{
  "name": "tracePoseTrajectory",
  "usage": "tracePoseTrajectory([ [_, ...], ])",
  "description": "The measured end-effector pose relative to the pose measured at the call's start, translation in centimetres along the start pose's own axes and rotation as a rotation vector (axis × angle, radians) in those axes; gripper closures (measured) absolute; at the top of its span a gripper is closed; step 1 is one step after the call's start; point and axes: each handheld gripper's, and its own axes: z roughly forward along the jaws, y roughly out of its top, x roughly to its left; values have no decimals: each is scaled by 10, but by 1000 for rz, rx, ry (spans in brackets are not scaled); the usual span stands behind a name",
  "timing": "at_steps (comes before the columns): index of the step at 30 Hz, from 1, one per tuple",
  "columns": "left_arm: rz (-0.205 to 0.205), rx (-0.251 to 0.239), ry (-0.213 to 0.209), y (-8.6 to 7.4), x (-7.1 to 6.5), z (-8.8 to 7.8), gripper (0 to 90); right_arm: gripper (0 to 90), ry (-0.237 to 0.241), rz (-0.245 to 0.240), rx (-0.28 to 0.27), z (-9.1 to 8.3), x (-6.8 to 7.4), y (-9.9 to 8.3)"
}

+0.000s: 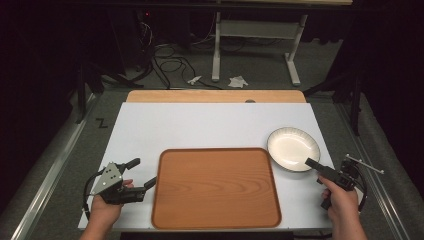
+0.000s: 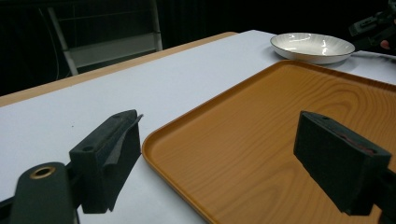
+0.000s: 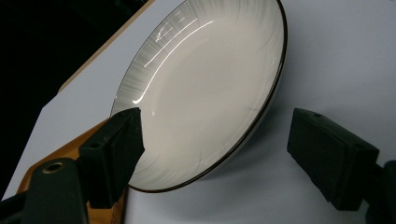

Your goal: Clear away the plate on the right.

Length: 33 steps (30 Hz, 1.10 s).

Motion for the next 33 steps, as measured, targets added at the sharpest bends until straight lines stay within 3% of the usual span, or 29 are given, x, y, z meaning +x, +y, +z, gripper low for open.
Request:
tracePoseTrajectory([
  [5,2,1,2,0,0,-1,153,240,24,28,-4,2,-5,1],
  [25,-3,5,16,-3,-1,-8,153,262,11,39,28,15,-6,3],
  [28,-4,3,15,-3,-1,-8,153,304,-10,3,27,15,-6,2],
  [33,-1,5,13,-3,-2,-8,153,419,-22,4,26,14,-9,2],
])
